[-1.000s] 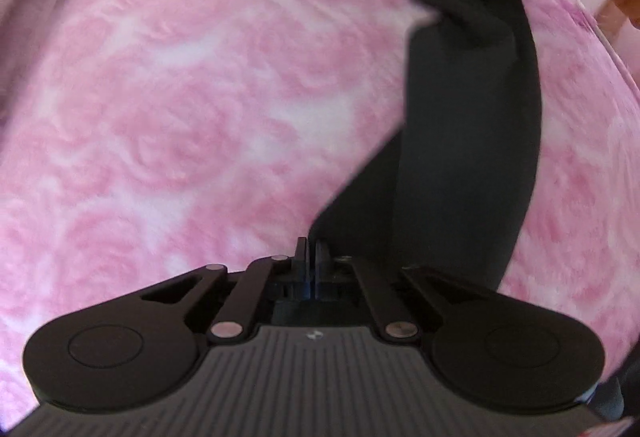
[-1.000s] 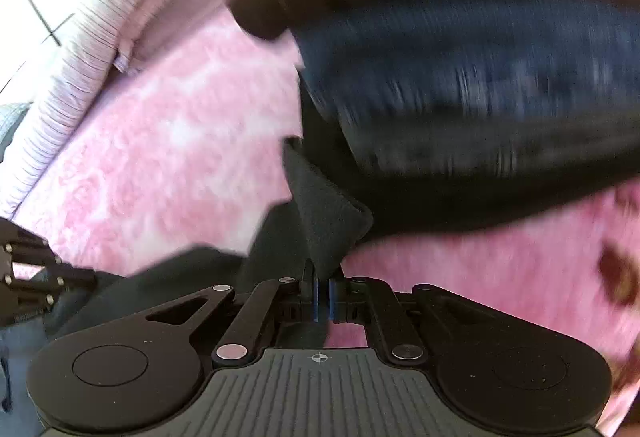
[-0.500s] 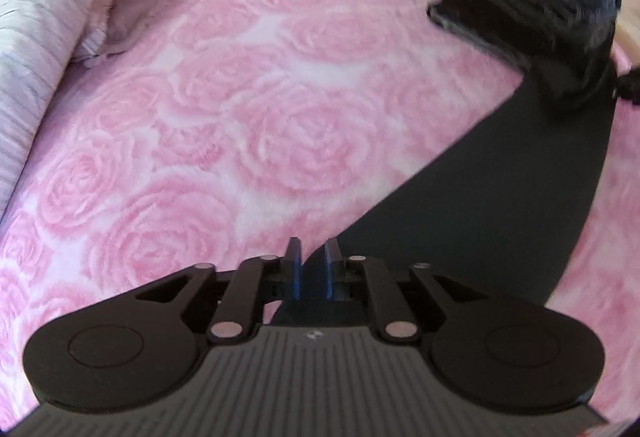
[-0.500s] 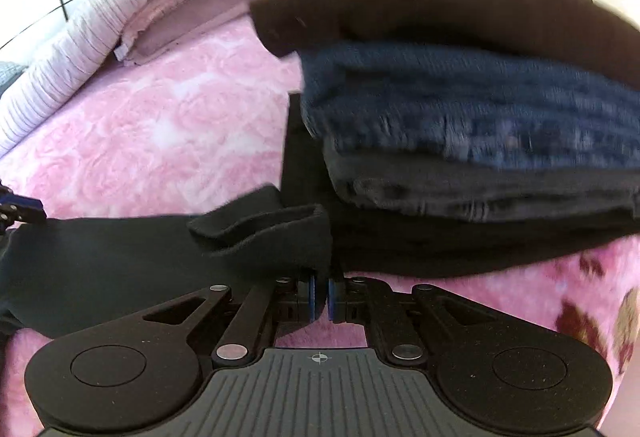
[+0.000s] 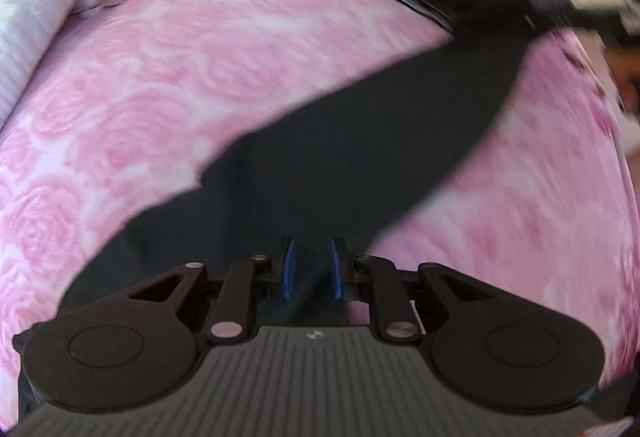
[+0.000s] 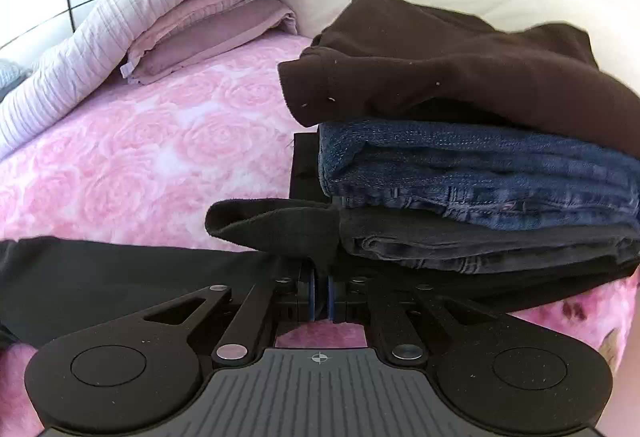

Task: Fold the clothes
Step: 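Open both grippers and withdraw from the folded clothes stack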

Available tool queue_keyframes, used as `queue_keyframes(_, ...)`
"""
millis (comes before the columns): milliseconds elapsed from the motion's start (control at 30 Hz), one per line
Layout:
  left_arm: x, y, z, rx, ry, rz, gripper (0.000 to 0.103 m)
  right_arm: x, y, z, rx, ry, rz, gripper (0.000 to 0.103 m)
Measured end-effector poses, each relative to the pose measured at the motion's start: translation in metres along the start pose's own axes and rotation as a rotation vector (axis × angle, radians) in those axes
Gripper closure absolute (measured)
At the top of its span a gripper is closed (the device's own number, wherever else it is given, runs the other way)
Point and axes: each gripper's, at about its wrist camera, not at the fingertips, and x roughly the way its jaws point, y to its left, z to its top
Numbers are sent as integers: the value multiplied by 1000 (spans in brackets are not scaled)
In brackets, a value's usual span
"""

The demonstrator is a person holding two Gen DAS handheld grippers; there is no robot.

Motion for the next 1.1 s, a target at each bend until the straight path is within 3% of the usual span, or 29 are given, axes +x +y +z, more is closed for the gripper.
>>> queue_keyframes(200,0,-44,-24,137,51,16,86,-13,7,10,-51,-32,21,98)
queue_keyframes(267,7,-55,-27,192,65,72,86,-22,12,14,-94,-61,41,98)
queue_keyframes(300,12,-59,-27,217,66,100,88,-23,14,19,-105,-73,48,98)
queue_keyframes(367,15,-64,-25,246,55,122,101,-29,16,28,-118,-112,45,98)
queue_keyframes(533,4,-64,-26,226,9,37,103,-48,12,41,-165,-253,-12,98)
queue_keyframes(667,3,-61,-31,207,29,-16,102,-30,19,21,-269,-188,-56,97)
queue_keyframes(800,-5,-59,-31,183,21,-48,89,-17,23,-3,-303,-76,-122,97)
queue_keyframes(867,-16,-58,-30,140,-4,-58,89,-21,22,-7,-312,-63,-156,96)
queue_keyframes(900,-22,-57,-31,110,-14,-58,89,-24,22,-8,-320,-62,-176,80)
queue_keyframes(933,-29,-55,-33,76,-23,-57,89,-26,22,-10,-328,-61,-195,51)
queue_keyframes(1000,-43,-49,-39,-4,-36,-45,89,-32,18,-11,-294,-68,-223,24)
queue_keyframes(1100,-66,-42,-57,-98,-35,1,88,-35,6,-12,-215,-4,-233,24)
